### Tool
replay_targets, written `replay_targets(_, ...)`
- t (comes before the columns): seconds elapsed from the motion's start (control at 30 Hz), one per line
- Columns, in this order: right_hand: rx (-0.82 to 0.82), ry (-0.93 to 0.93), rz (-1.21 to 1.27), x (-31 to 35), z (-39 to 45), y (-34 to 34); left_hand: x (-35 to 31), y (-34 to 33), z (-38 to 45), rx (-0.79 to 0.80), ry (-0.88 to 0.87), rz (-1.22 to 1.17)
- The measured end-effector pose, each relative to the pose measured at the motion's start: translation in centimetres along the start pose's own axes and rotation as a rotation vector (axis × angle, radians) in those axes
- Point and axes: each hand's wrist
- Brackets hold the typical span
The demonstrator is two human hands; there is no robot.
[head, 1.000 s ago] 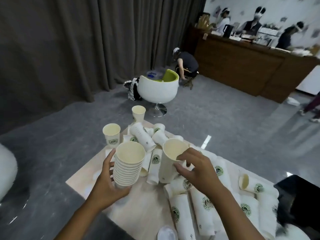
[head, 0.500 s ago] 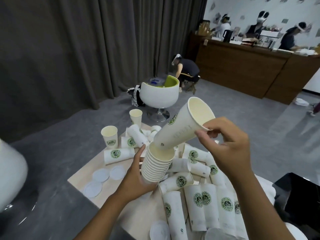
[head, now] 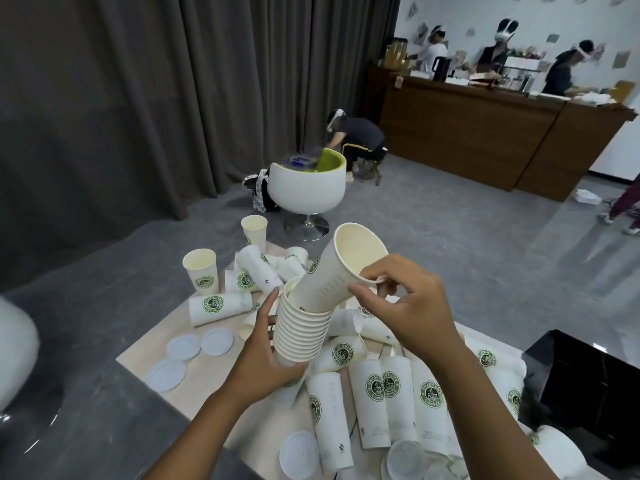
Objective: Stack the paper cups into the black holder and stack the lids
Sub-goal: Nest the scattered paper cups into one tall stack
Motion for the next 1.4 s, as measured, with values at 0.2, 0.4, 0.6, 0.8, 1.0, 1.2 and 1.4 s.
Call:
replay_targets(0.2,0.045,-0.043,-0.062,-0.5,-0.8,-0.3,-1.8,-2.3,0.9,0.037,-0.03,-0.018)
replay_targets(0.4,0.058,-0.069,-0.122,-2.0,-3.3,-1.4,-2.9,-3.3,1.3,0.042,-0.061,-0.038)
replay_targets(0.6,0.091,-0.114,-0.065,-2.4,-5.6,-2.3,-2.9,-3.5,0.5,0.028,-0.073,-0.029)
replay_targets(0.8,0.01,-0.323,-0.013,-4.0,-8.7,-2.4,-0.7,-0.4,-1.6,-0.109,-0.04,-0.034)
replay_targets(1.0,0.094,-0.53,0.034,-6.8,-12.6,-5.4,2.3,4.2,-2.8,-0.192,0.046,-0.028)
replay_targets(1.2,0.074,-0.679,0.035,-9.8,-12.3,-9.9,4.9,7.5,-2.2,-0.22,0.089,-0.028)
replay_targets(1.4,0.131,-0.711,-0.018,-13.7,-8.9,-13.8,6.6,10.2,0.9,-0.197,0.119,-0.031)
Point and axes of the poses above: each hand's wrist, its own z-axis towards the middle knuckle, its own y-axis out of the back of the hand, x = y × z, and after that the axes turned 4 degrees about x, right-handed
